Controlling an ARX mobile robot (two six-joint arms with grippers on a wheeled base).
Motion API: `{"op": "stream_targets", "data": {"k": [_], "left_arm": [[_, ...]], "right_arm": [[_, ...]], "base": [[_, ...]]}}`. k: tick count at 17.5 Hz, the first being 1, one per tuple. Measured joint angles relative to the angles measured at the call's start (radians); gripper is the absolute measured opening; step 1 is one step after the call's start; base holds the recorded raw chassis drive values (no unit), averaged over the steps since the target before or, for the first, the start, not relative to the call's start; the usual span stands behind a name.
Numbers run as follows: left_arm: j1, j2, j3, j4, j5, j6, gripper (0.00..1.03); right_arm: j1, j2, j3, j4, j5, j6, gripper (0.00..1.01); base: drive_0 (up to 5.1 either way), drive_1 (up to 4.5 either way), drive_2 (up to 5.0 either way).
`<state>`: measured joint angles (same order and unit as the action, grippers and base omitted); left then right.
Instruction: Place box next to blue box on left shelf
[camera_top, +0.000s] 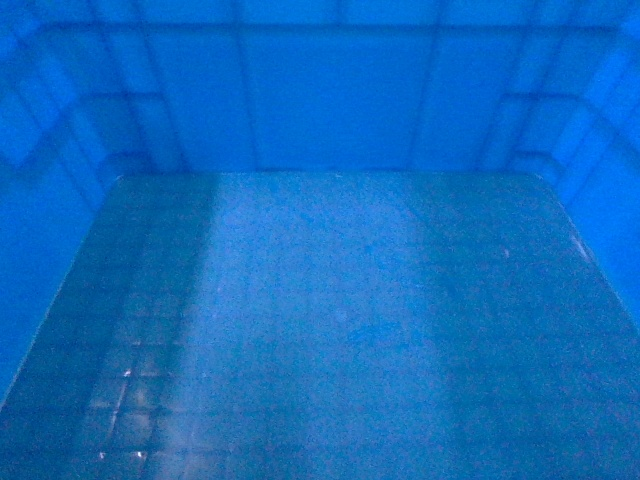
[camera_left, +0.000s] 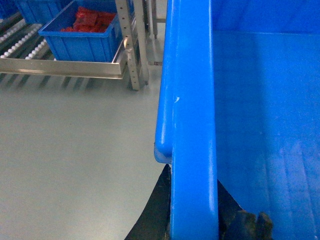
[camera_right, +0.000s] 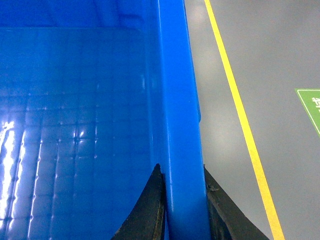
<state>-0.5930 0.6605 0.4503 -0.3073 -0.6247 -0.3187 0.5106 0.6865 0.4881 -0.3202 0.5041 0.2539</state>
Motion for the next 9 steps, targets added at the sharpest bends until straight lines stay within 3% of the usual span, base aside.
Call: {"op": "stream_targets", "data": {"k": [9], "left_arm": [[0.0,0.0,0.0,0.005,0.0,0.0,0.09]], "right_arm": [[0.0,-0.001,0.0,0.003,0.0,0.0,0.12]], "base": [[0.0,4.31,-4.3]]}}
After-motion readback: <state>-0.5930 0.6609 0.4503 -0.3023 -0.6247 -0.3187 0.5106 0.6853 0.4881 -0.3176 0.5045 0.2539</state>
